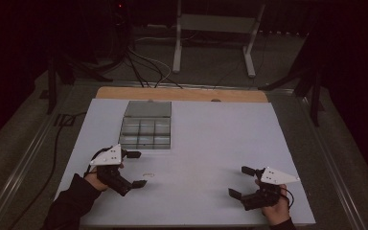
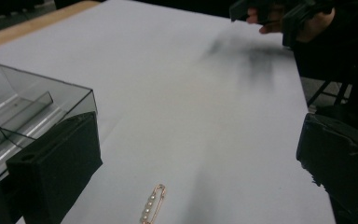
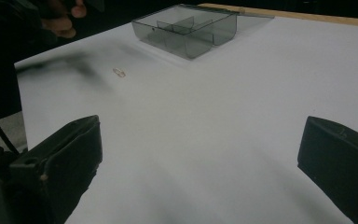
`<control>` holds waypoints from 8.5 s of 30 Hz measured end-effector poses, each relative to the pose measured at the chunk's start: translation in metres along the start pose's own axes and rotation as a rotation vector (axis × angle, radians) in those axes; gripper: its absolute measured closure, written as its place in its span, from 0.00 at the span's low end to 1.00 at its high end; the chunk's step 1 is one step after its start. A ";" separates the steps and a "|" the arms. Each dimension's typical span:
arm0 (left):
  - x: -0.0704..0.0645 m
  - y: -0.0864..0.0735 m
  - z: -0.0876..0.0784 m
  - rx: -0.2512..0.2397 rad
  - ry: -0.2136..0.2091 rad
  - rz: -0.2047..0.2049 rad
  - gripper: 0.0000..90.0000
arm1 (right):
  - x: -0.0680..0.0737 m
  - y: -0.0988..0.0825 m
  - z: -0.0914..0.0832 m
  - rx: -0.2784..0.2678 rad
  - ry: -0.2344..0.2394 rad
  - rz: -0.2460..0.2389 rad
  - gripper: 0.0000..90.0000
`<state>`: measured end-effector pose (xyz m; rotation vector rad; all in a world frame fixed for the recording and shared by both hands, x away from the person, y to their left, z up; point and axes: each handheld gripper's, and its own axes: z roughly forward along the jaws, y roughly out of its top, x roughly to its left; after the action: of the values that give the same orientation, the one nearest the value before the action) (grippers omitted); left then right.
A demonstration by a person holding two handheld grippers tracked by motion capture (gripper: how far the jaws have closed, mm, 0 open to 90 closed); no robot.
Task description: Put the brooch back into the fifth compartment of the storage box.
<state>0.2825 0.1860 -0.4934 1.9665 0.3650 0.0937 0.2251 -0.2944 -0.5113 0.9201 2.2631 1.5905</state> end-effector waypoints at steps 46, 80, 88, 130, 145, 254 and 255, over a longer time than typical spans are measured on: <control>0.025 -0.024 0.038 0.254 -0.007 0.003 0.61 | 0.000 0.000 -0.001 0.002 0.010 -0.001 0.00; 0.030 -0.028 0.049 0.315 -0.051 0.018 0.98 | 0.000 0.000 -0.001 0.002 0.003 0.000 0.00; 0.030 -0.021 0.044 0.293 -0.040 0.004 0.98 | 0.000 0.000 -0.001 0.000 0.003 0.005 0.00; 0.048 0.004 0.029 0.182 0.071 -0.077 0.97 | 0.000 0.000 -0.001 0.003 0.006 -0.002 0.00; 0.060 0.012 0.023 0.122 0.113 -0.105 0.97 | 0.000 0.000 0.000 0.007 0.006 -0.002 0.00; 0.045 0.029 0.027 0.017 0.313 -0.213 0.01 | 0.001 0.001 -0.002 0.003 0.005 0.008 0.00; 0.043 0.029 0.027 0.013 0.307 -0.213 0.01 | 0.001 0.001 -0.001 0.008 0.005 0.005 0.00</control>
<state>0.3357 0.1649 -0.4829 1.9156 0.7744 0.2579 0.2238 -0.2948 -0.5100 0.9248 2.2741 1.5889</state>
